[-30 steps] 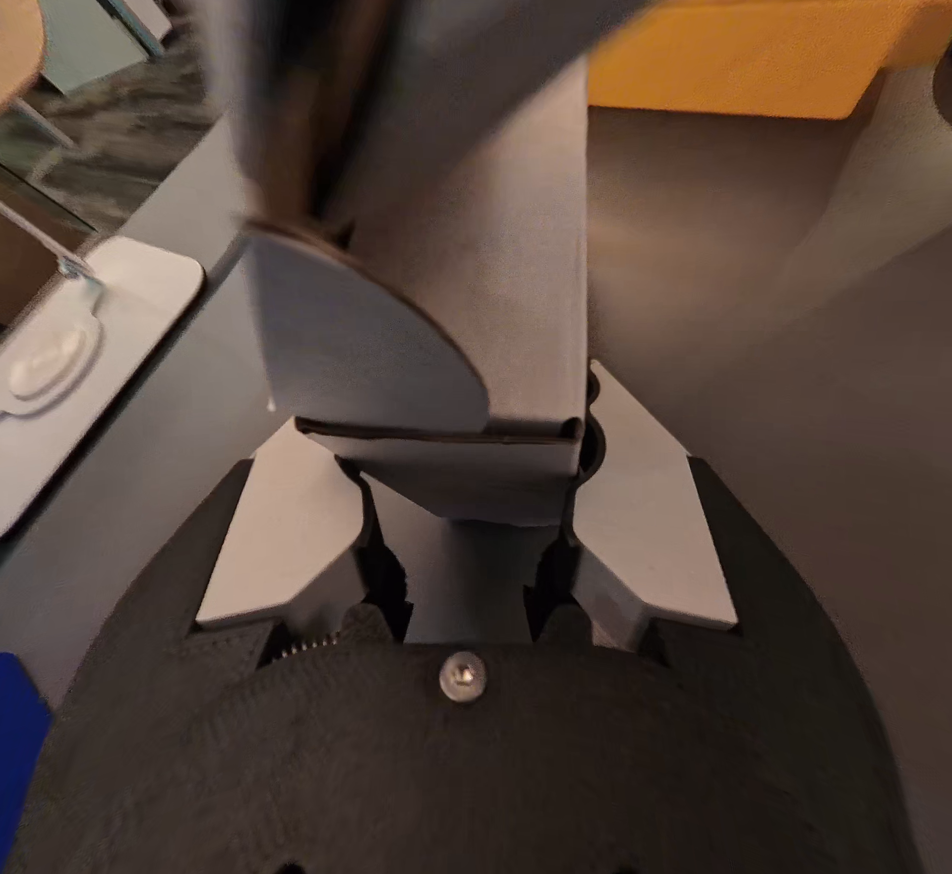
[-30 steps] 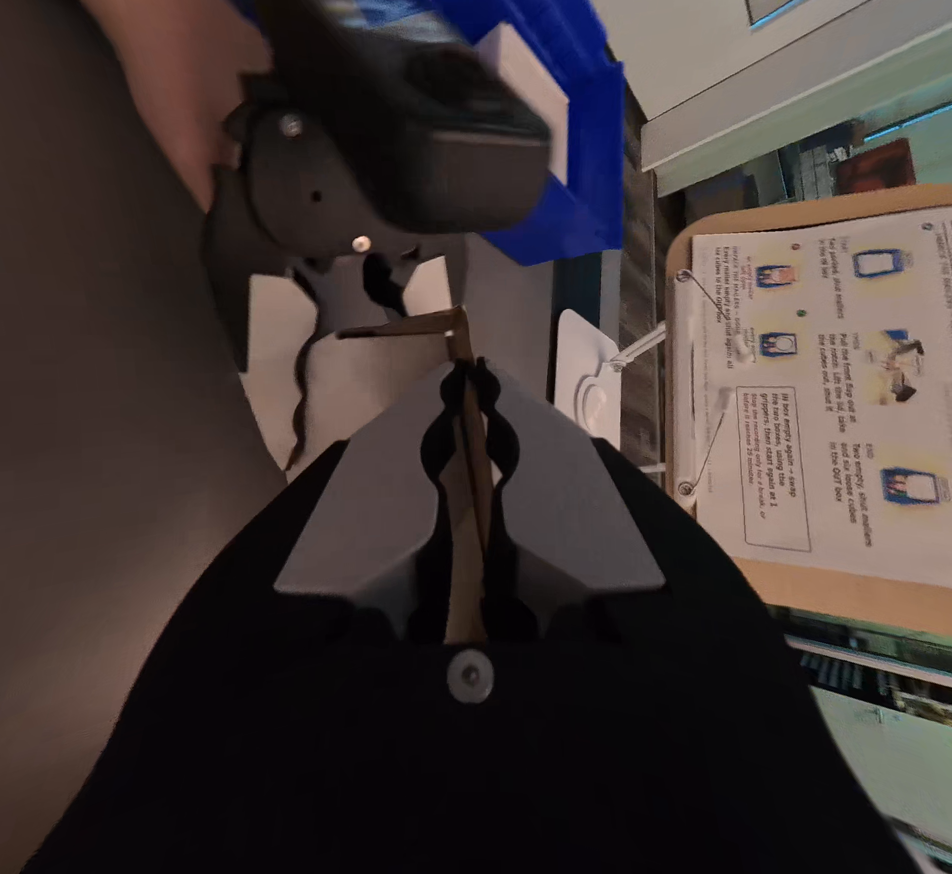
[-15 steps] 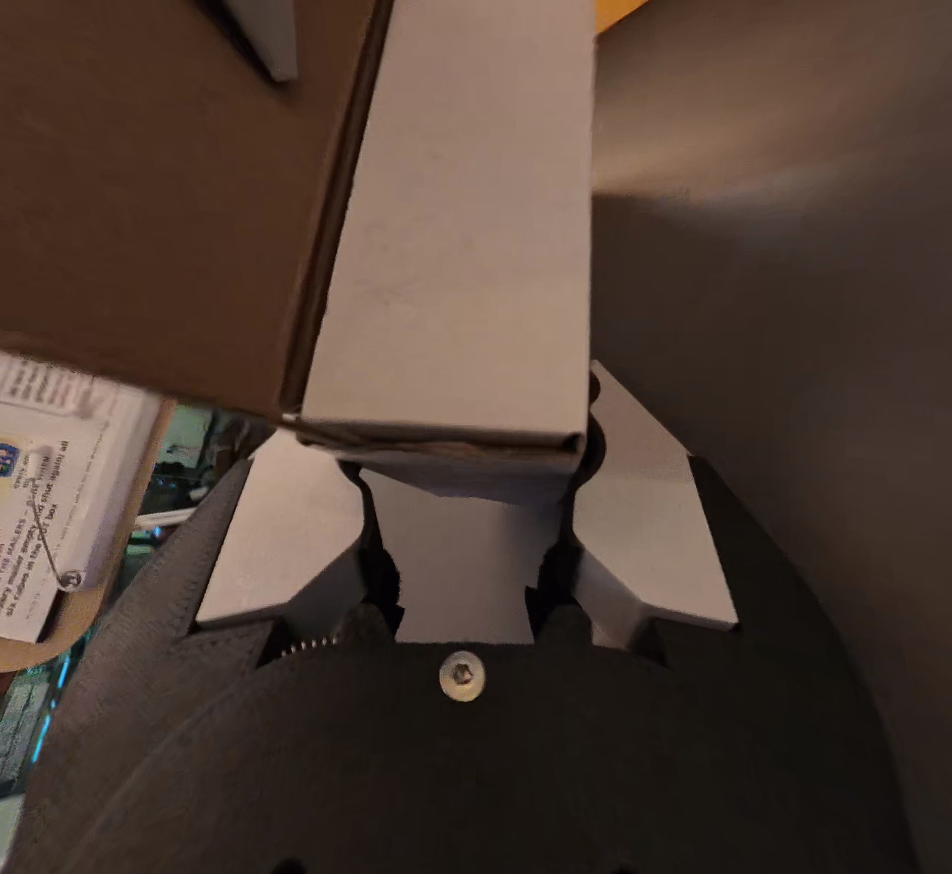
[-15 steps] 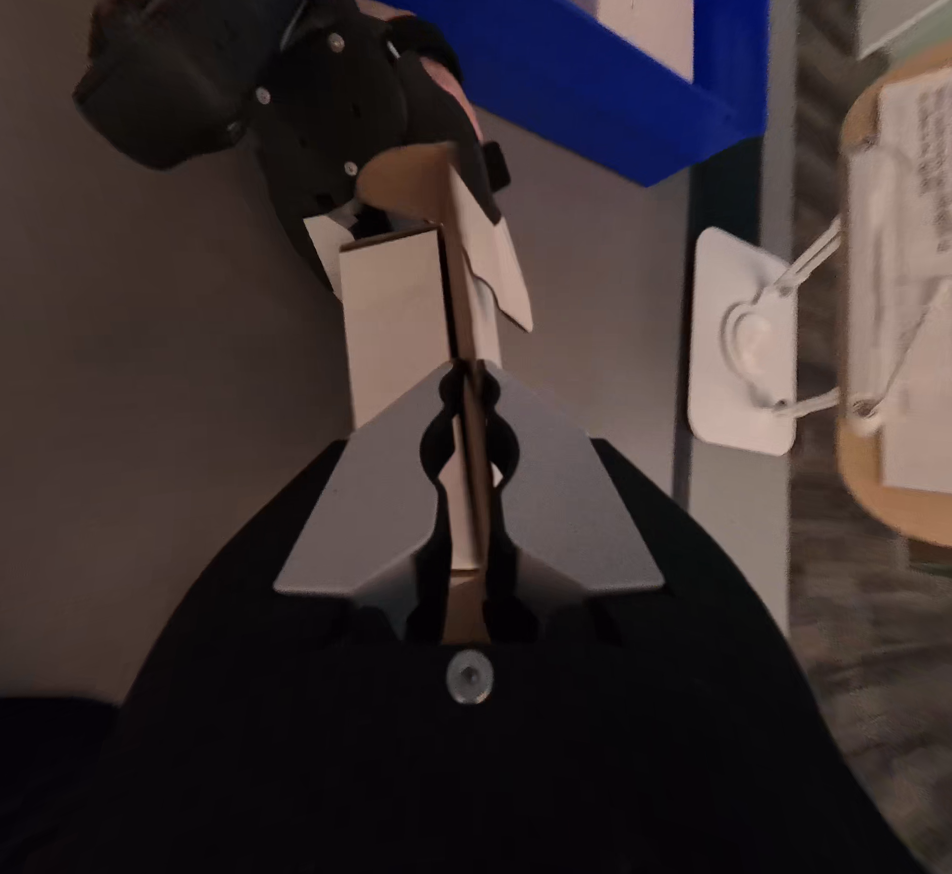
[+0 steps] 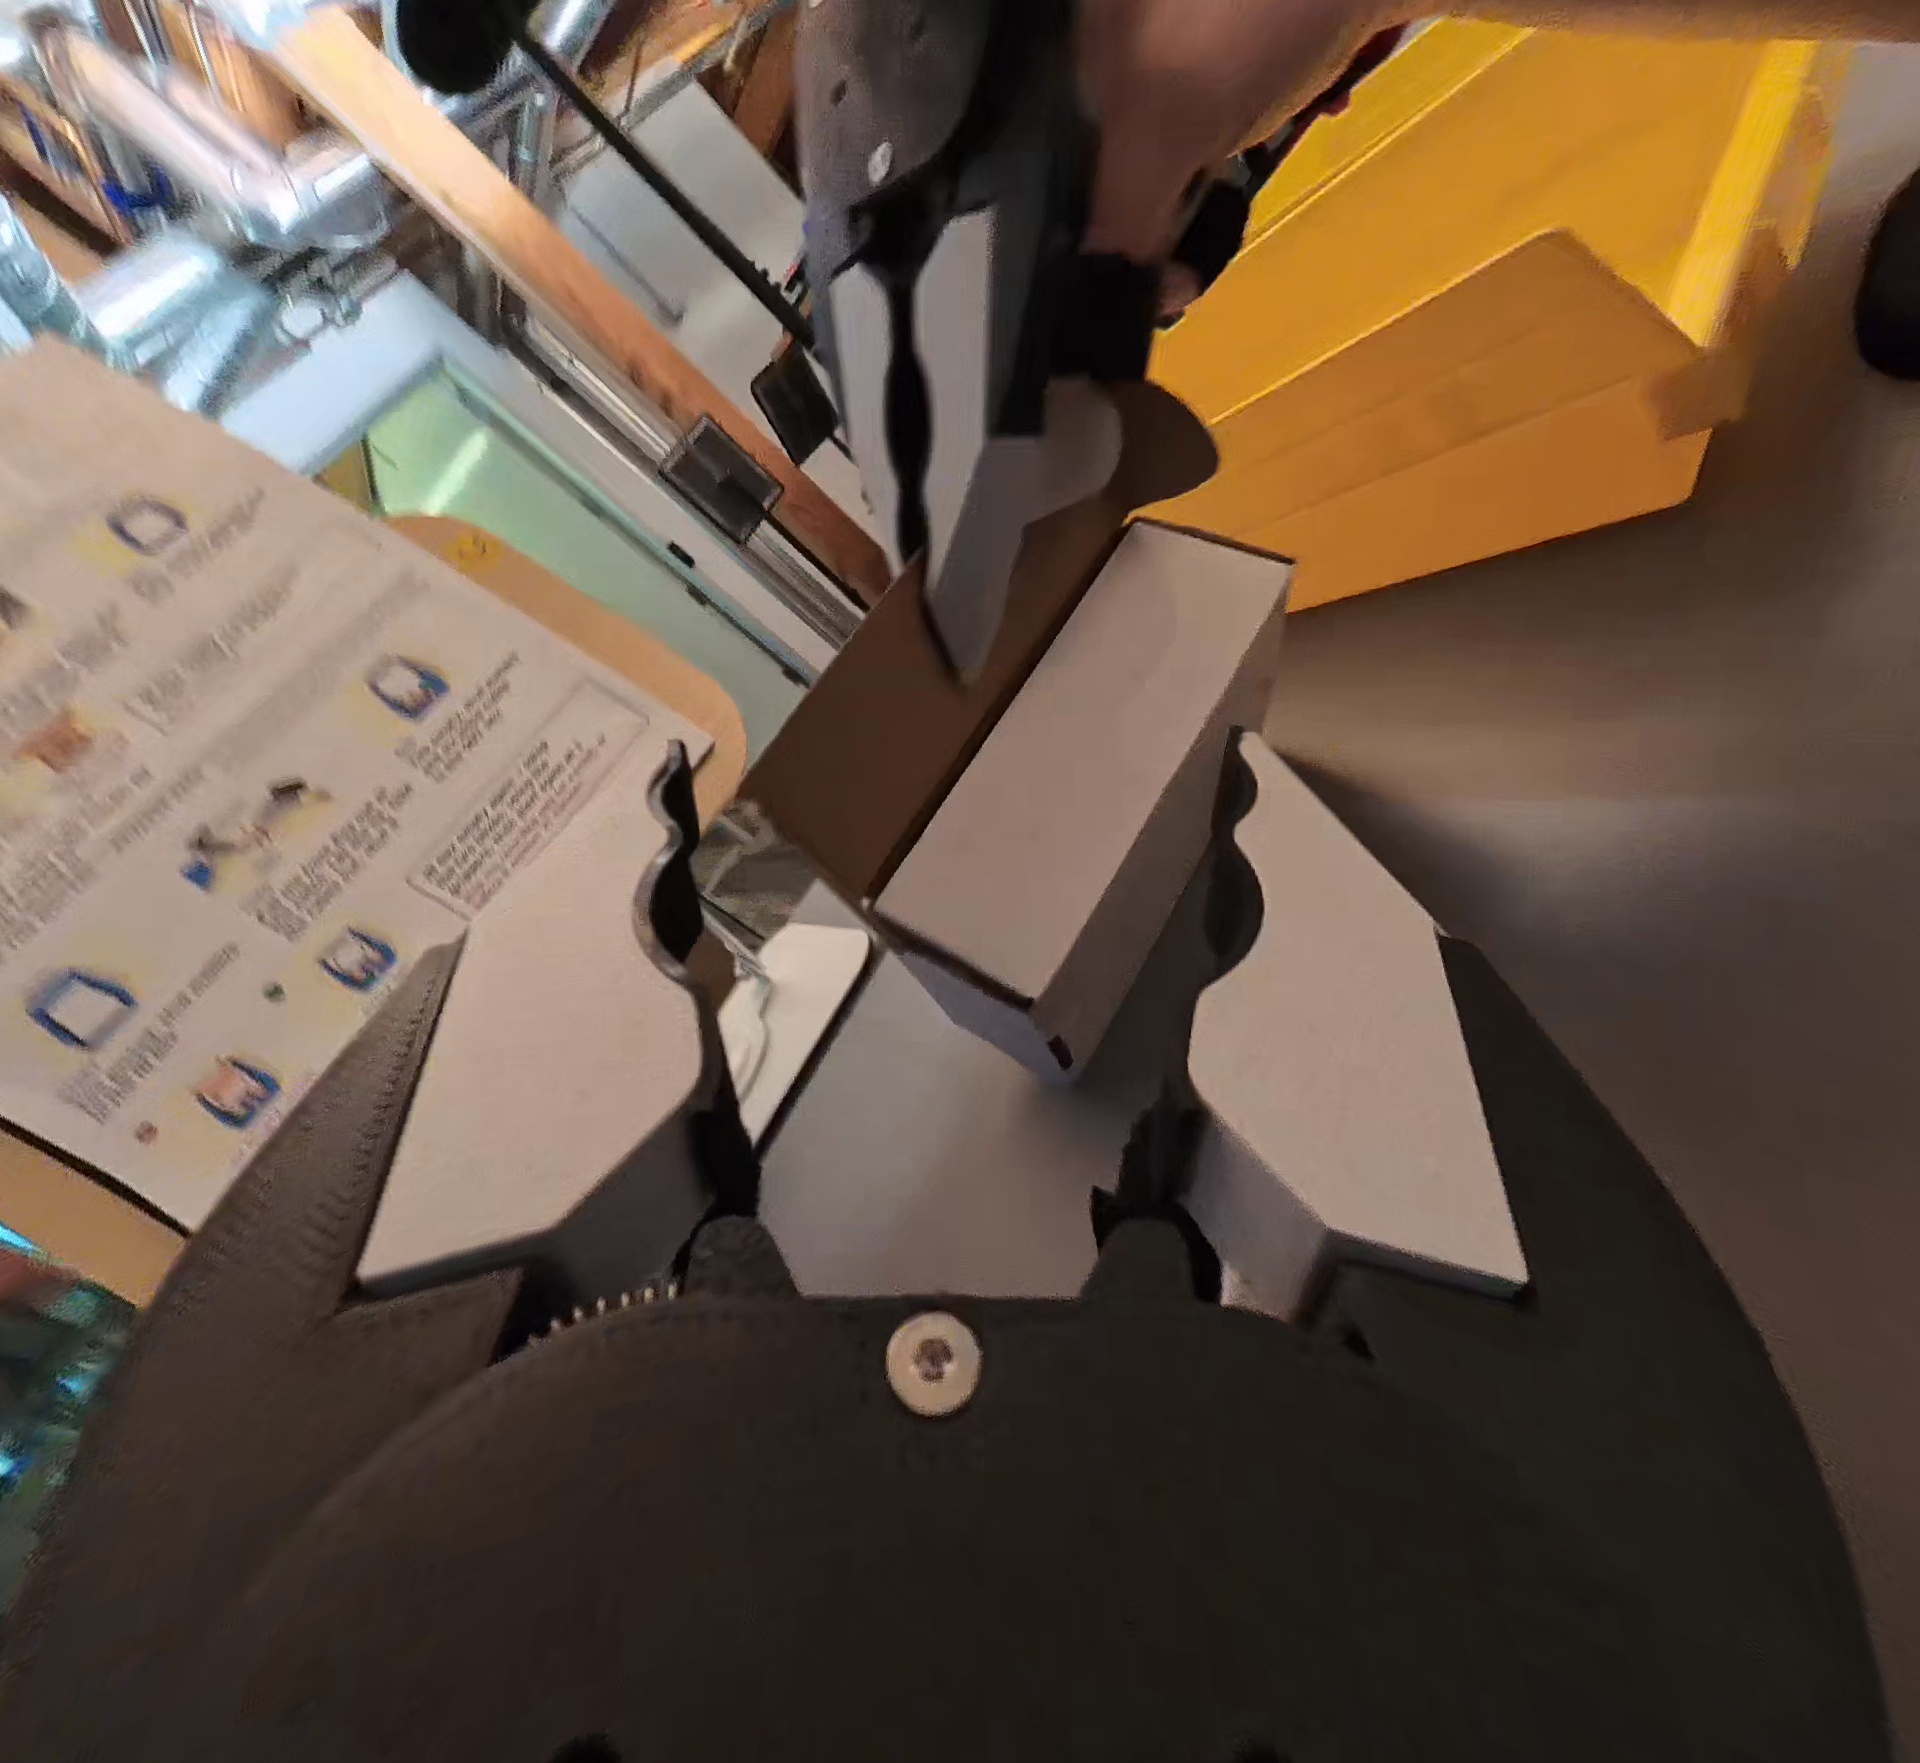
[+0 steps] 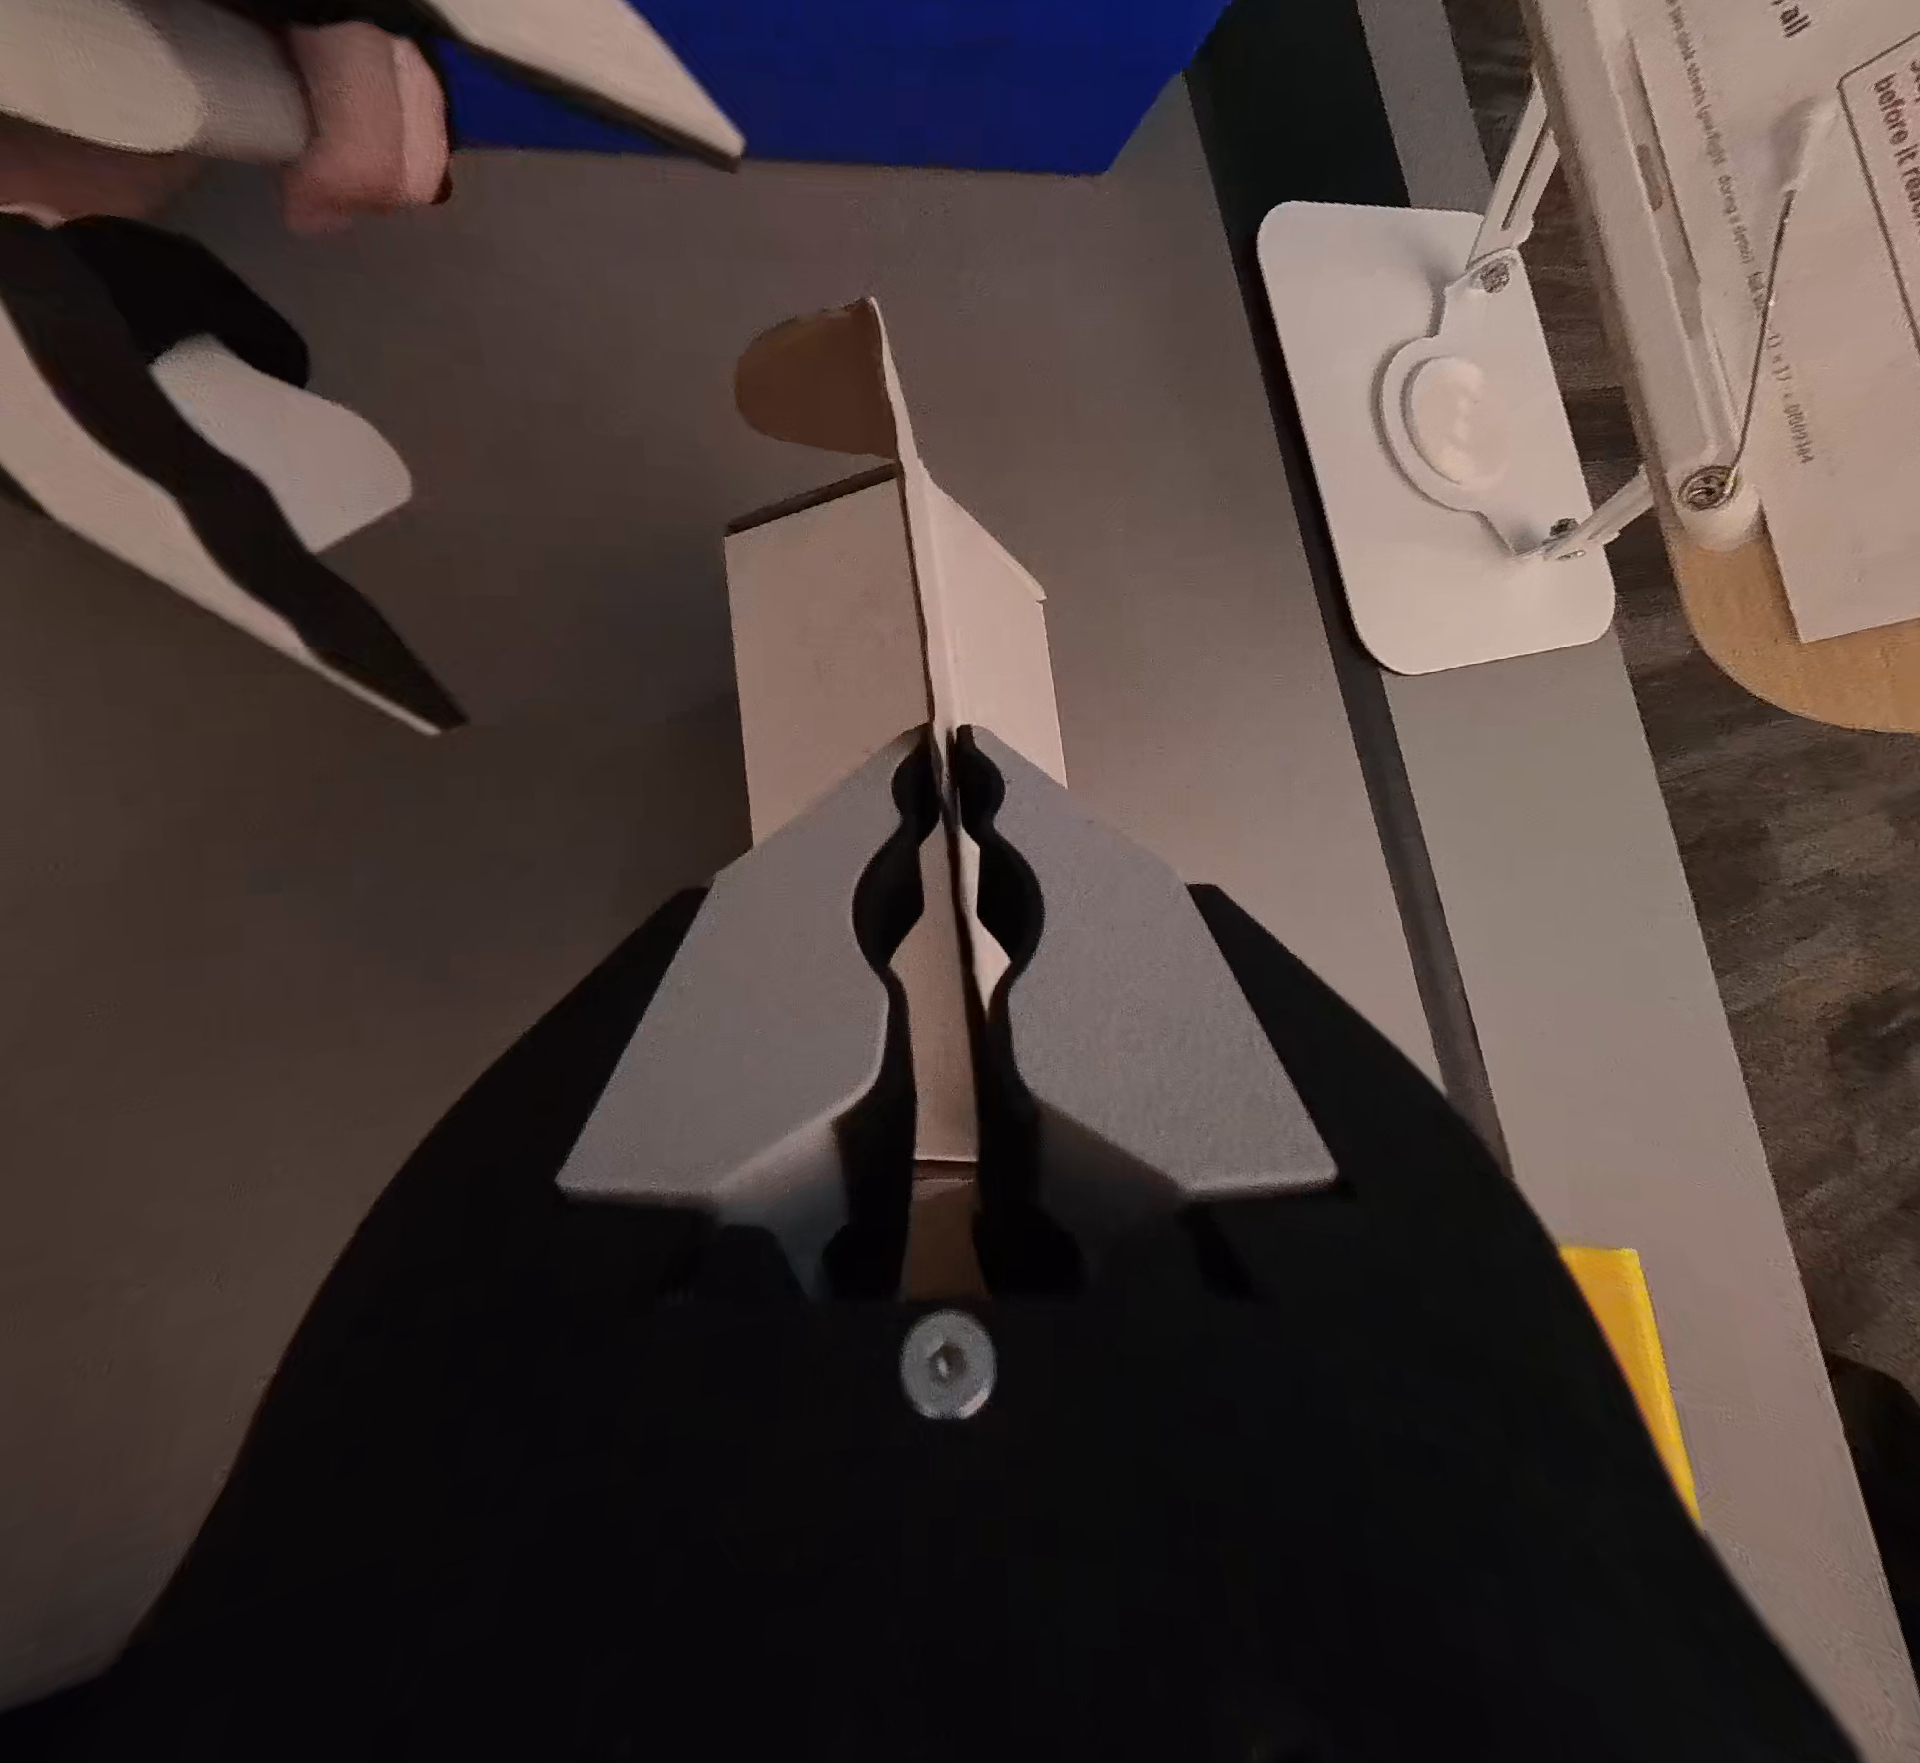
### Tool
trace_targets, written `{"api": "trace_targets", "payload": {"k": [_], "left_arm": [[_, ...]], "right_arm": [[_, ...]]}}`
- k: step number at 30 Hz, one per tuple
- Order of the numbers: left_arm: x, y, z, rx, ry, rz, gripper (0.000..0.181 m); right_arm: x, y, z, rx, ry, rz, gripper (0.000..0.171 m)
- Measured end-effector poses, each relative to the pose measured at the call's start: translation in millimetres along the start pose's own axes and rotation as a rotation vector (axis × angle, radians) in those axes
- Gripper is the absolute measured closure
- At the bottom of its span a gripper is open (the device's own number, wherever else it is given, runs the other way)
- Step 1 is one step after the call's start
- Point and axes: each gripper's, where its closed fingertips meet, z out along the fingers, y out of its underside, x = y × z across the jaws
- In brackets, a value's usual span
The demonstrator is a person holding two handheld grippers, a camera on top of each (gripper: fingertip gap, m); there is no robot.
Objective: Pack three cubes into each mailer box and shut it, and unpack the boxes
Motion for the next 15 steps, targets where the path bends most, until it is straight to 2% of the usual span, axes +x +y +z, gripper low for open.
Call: {"api": "trace_targets", "payload": {"k": [1,6,8,11,15], "left_arm": [[7,-4,0,0.000,0.011,0.040,0.082],[44,27,18,-0.216,0.094,0.242,0.079],[50,41,22,-0.278,0.098,0.327,0.090],[51,53,26,-0.332,0.074,0.396,0.093],[59,58,27,-0.344,0.105,0.392,0.095]], "right_arm": [[1,0,0,-0.001,0.003,0.010,0.170],[-19,-9,6,-0.005,-0.063,0.010,0.170],[-24,-13,9,-0.008,-0.071,0.007,0.170],[-28,-15,12,-0.007,-0.068,-0.019,0.170],[-31,-15,12,-0.010,-0.084,-0.017,0.170]]}}
